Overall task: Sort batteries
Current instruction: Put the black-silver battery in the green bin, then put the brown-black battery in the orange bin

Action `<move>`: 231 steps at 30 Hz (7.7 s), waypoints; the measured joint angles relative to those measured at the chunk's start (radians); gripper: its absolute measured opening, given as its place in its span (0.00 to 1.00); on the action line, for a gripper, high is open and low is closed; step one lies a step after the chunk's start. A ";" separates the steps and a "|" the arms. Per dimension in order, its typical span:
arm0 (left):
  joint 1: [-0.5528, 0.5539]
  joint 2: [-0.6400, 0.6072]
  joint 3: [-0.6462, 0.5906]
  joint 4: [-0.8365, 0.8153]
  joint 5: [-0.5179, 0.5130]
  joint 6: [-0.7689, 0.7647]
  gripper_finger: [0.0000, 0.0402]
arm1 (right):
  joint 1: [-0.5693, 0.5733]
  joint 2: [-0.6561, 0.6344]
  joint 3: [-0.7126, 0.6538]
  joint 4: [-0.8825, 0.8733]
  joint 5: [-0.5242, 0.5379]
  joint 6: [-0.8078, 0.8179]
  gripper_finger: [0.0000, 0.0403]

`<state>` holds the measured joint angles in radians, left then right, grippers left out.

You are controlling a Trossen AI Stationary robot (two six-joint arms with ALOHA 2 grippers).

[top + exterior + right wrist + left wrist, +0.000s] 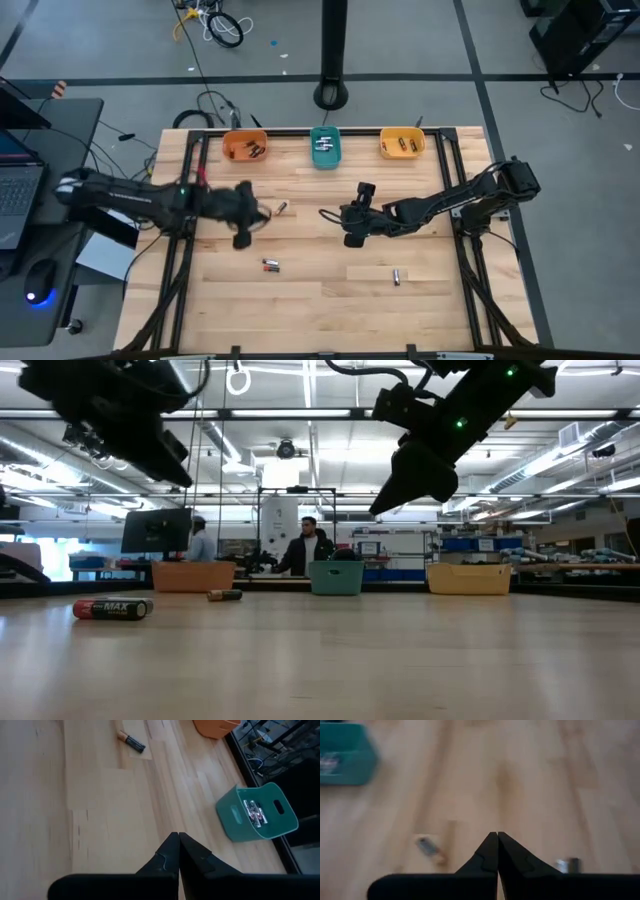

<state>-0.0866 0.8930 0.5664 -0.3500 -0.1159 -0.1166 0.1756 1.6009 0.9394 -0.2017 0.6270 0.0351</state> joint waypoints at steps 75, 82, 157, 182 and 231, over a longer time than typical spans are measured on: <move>0.361 0.536 0.230 0.385 0.079 0.151 0.11 | 0.040 0.000 -0.001 -0.083 0.034 0.076 0.03; 0.558 0.769 0.473 0.323 0.268 0.317 0.11 | 0.040 0.000 -0.001 -0.079 0.035 0.076 0.03; 0.606 0.594 0.297 0.491 0.266 0.428 0.03 | -0.007 0.000 -0.122 0.356 -0.239 0.055 0.03; 0.135 0.296 -0.214 0.534 -0.060 -0.199 0.29 | -0.014 0.001 -0.089 0.500 -0.336 0.034 0.03; 0.669 0.214 -0.059 0.236 -0.403 -0.023 0.11 | -0.014 0.001 -0.090 0.447 -0.333 0.014 0.03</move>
<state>0.5822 1.1074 0.5079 -0.1142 -0.5192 -0.1400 0.1612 1.6016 0.8490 0.2455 0.2939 0.0490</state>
